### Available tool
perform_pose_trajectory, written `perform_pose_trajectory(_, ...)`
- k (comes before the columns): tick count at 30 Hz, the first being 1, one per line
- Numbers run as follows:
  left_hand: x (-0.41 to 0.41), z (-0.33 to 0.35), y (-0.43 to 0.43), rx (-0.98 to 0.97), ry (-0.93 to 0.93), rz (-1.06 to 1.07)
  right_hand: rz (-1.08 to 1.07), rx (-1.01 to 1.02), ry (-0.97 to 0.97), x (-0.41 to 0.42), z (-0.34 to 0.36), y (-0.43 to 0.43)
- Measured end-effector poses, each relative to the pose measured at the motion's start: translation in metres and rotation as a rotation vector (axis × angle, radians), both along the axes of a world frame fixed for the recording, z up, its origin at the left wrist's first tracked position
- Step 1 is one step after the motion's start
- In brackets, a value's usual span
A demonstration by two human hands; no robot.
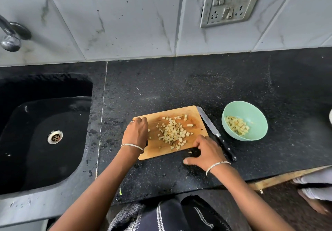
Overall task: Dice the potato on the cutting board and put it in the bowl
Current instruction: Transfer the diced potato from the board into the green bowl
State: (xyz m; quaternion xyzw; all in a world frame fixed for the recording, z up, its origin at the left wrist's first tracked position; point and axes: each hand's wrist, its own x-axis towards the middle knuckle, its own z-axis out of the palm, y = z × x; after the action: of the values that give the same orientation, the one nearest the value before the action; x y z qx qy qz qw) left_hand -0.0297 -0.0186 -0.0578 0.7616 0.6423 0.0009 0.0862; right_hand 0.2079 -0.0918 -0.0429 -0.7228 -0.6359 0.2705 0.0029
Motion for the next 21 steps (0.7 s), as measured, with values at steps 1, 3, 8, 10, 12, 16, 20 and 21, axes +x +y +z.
perform_pose_trajectory(1, -0.001, -0.001, 0.0, 0.013, -0.028, 0.0, 0.025, -0.009, -0.011, -0.002, -0.001, -0.003)
perform_pose_trajectory(3, -0.001, -0.003, 0.003, 0.032, -0.082, 0.018, 0.044, 0.024, 0.016, -0.009, -0.006, -0.006)
perform_pose_trajectory(8, -0.006, -0.007, 0.011, 0.01, -0.163, 0.094, 0.09, 0.142, 0.052, -0.03, -0.01, -0.014)
perform_pose_trajectory(10, -0.01, -0.007, 0.016, -0.042, -0.212, 0.135, 0.098, 0.158, 0.02, -0.035, -0.011, -0.014)
perform_pose_trajectory(12, -0.012, -0.007, 0.02, -0.084, -0.26, 0.168, 0.117, 0.168, -0.017, -0.038, -0.012, -0.011)
perform_pose_trajectory(16, -0.006, -0.005, 0.021, -0.096, -0.258, 0.196, 0.095, 0.243, -0.018, -0.039, -0.002, 0.001)
perform_pose_trajectory(20, -0.01, -0.003, 0.02, -0.109, -0.315, 0.216, 0.018, 0.367, 0.126, -0.038, 0.005, 0.02)
perform_pose_trajectory(21, -0.012, 0.0, 0.02, -0.128, -0.358, 0.238, 0.03, 0.375, 0.152, -0.038, 0.004, 0.024)
